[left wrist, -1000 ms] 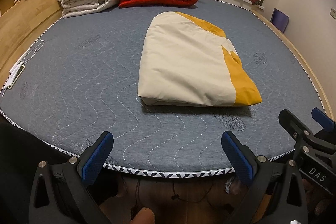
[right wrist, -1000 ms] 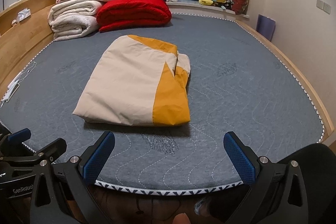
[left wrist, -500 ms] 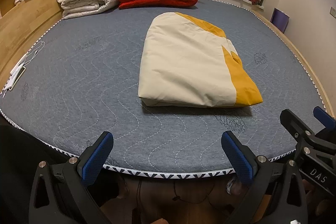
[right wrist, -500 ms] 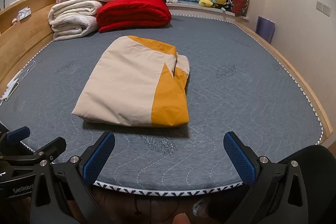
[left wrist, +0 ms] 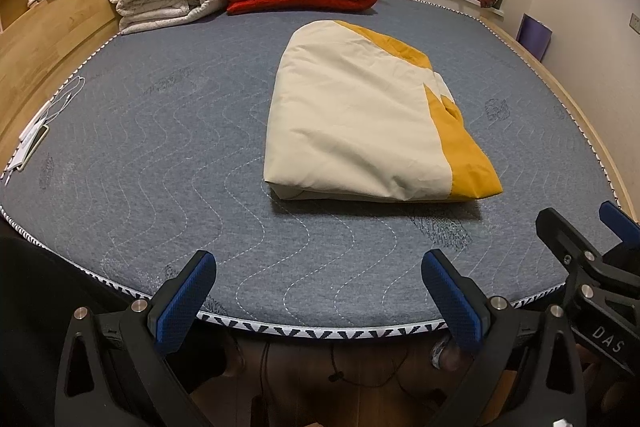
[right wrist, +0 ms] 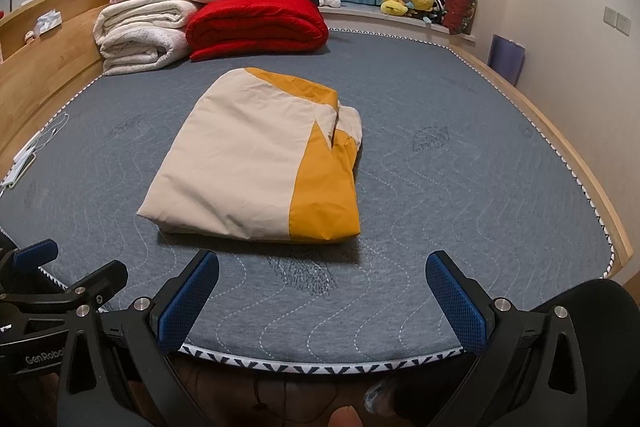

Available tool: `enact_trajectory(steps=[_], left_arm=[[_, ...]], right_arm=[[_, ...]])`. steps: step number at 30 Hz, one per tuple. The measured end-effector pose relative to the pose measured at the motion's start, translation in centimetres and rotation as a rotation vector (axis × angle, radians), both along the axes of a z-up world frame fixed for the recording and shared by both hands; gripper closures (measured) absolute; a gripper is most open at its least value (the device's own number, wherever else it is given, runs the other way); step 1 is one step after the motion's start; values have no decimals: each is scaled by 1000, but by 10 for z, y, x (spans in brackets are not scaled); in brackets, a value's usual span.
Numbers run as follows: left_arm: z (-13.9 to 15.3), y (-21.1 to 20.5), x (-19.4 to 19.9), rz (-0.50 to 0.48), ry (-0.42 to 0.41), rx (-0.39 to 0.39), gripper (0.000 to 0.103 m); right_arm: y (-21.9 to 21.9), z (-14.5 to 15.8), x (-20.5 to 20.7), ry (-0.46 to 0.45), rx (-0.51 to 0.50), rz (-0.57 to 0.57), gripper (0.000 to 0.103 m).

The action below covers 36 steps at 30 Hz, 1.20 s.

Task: Fold large clothes

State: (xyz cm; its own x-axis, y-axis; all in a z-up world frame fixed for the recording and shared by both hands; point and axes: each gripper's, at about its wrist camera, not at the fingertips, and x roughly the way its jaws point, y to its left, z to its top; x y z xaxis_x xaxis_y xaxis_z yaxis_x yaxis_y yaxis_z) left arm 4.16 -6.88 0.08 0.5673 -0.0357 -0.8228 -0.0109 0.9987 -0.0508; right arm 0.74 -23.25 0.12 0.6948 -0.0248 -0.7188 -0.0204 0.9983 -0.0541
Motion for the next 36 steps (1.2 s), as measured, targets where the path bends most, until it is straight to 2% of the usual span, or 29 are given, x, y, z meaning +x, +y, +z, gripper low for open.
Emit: enact_trajectory(steps=[36], left_arm=[[-4,1,1,7,5,-3,1]], right_arm=[[-6,-2,0,-3,2,30,0]])
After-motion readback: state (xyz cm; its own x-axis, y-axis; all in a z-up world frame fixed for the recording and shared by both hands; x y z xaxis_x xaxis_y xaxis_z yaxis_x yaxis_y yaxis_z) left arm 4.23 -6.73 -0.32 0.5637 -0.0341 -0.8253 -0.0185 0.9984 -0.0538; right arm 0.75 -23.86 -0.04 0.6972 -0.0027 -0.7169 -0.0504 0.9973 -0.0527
